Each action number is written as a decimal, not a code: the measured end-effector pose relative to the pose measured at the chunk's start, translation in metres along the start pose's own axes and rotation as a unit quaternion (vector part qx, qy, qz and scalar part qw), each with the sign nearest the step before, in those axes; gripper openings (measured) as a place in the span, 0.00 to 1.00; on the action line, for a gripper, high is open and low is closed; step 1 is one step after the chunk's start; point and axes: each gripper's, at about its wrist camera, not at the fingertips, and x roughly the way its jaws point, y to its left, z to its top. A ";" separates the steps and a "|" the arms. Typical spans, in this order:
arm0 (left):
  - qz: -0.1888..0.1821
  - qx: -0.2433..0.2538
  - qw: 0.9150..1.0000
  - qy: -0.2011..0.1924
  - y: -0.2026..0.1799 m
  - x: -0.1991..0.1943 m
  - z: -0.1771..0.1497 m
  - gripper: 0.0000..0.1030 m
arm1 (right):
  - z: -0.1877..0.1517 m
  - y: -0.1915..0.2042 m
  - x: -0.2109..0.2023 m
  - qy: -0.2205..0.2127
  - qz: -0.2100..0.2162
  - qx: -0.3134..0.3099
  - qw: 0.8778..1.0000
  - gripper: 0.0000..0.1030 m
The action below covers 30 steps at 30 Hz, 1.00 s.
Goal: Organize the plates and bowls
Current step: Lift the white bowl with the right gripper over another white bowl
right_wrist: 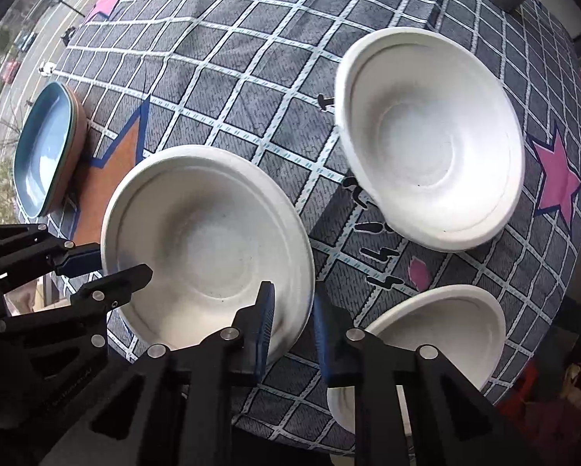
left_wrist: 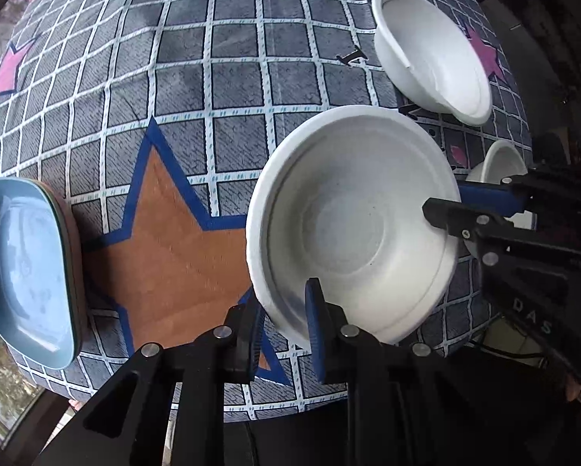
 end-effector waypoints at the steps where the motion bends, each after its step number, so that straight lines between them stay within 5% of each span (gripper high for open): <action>1: 0.003 0.005 1.000 -0.004 -0.001 -0.005 0.002 0.22 | -0.002 -0.003 -0.003 -0.003 0.001 0.003 1.000 0.17; 14: 0.018 0.019 0.999 -0.038 0.004 -0.055 0.022 0.22 | -0.012 -0.016 -0.048 -0.040 -0.001 0.021 0.999 0.17; 30: 0.019 0.055 0.996 -0.067 -0.061 -0.118 0.107 0.22 | -0.005 -0.097 -0.105 -0.079 0.010 0.142 0.987 0.17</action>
